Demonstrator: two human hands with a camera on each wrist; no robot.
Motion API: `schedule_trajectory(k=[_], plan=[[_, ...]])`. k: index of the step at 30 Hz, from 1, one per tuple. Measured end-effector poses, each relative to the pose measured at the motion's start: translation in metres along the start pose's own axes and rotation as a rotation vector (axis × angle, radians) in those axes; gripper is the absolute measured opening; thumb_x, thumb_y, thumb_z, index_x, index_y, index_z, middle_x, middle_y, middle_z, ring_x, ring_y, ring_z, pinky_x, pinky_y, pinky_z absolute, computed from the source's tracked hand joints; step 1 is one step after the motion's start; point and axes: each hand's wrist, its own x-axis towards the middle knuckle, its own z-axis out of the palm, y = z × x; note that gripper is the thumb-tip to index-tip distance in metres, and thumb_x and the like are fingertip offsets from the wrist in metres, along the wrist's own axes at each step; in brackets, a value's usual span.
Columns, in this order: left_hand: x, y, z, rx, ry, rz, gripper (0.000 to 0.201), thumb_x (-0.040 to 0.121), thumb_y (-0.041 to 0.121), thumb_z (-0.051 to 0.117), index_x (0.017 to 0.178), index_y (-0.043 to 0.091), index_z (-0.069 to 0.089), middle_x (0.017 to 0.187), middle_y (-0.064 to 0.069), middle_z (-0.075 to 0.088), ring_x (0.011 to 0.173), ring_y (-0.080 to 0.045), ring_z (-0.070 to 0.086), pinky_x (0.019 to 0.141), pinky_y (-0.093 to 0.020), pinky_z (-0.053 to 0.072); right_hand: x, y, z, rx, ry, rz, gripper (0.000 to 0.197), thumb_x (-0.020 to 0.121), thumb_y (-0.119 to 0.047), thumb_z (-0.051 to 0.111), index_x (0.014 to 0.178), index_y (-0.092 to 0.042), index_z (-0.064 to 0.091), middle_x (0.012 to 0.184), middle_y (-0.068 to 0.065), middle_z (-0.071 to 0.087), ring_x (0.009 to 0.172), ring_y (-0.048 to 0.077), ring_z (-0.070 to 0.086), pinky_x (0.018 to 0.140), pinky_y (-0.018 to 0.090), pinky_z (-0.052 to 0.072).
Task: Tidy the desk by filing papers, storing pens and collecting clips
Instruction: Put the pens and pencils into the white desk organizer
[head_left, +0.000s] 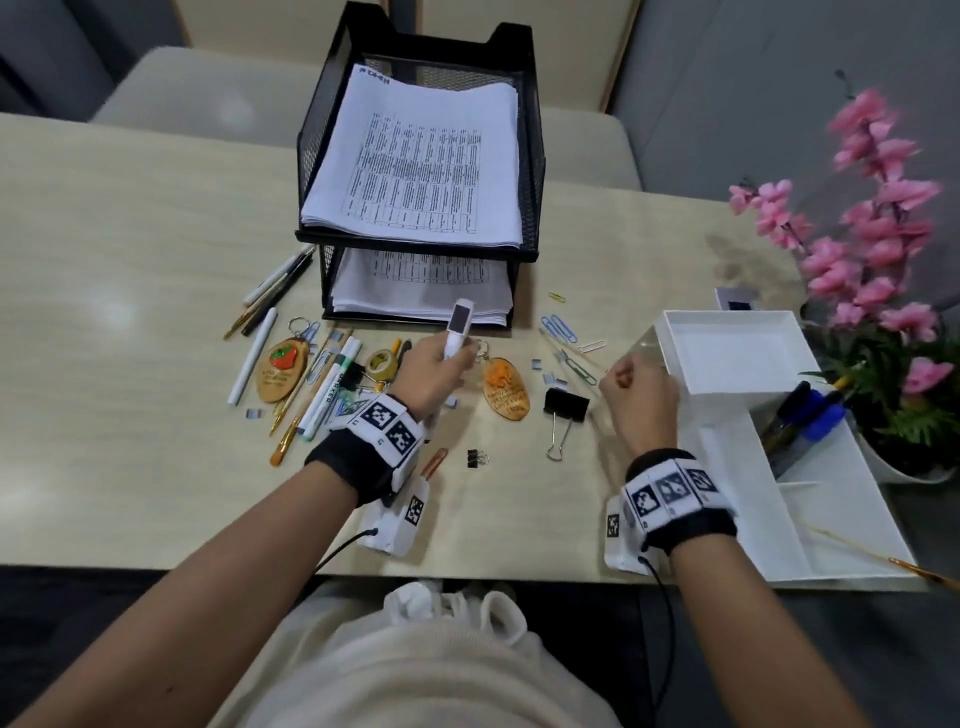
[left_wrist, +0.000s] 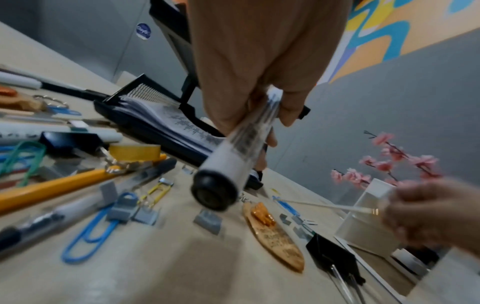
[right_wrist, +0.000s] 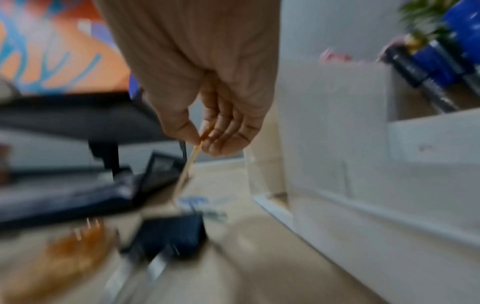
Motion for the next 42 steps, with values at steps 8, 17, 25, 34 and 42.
schedule_trajectory(k=[8,17,25,34,42], plan=[[-0.017,0.019,-0.005,0.141,-0.183,0.214,0.024,0.094,0.019,0.052,0.111,0.005,0.063,0.091,-0.001,0.063,0.081,-0.009,0.059,0.069,-0.007,0.044,-0.017,-0.085,-0.024,0.581,-0.256,-0.087,0.022,0.088,-0.003,0.057,0.071,-0.017,0.060,0.062,0.000,0.058,0.051,0.003,0.053,0.056,0.016,0.047],[-0.031,-0.038,-0.093,-0.025,0.169,-0.089,0.020,0.095,0.027,0.048,0.093,0.010,0.058,0.084,-0.008,0.063,0.075,-0.019,0.058,0.063,-0.023,0.045,-0.049,-0.141,0.100,0.173,-0.565,0.039,0.016,0.087,-0.003,0.047,0.077,-0.004,0.059,0.092,0.018,0.067,0.083,0.030,0.063,0.073,0.036,0.049],[-0.025,-0.065,-0.131,-0.194,0.133,-0.277,0.033,0.098,0.012,0.042,0.065,0.015,0.042,0.055,-0.005,0.040,0.029,-0.006,0.039,0.034,-0.014,0.030,-0.071,-0.156,0.133,-0.226,-0.505,-0.007,0.035,0.089,-0.023,0.055,0.117,-0.003,0.052,0.123,0.018,0.055,0.113,0.035,0.054,0.087,0.037,0.046],[-0.004,-0.068,-0.136,-0.555,0.010,-0.401,0.009,0.099,0.005,0.038,0.100,0.000,0.045,0.050,-0.010,0.068,0.044,-0.015,0.068,0.045,-0.021,0.056,-0.067,-0.143,0.110,-0.253,-0.277,0.072,0.029,0.094,-0.013,0.040,0.106,0.001,0.062,0.112,0.019,0.060,0.107,0.034,0.055,0.078,0.036,0.045],[0.002,-0.066,-0.128,-0.899,-0.235,-0.443,0.036,0.101,0.019,0.032,0.081,0.010,0.061,0.066,0.000,0.073,0.060,-0.010,0.068,0.056,-0.024,0.054,-0.102,-0.192,0.118,0.218,-0.468,-0.009,0.038,0.097,-0.024,0.041,0.060,-0.025,0.046,0.070,0.001,0.055,0.062,0.018,0.049,0.061,0.028,0.041]])
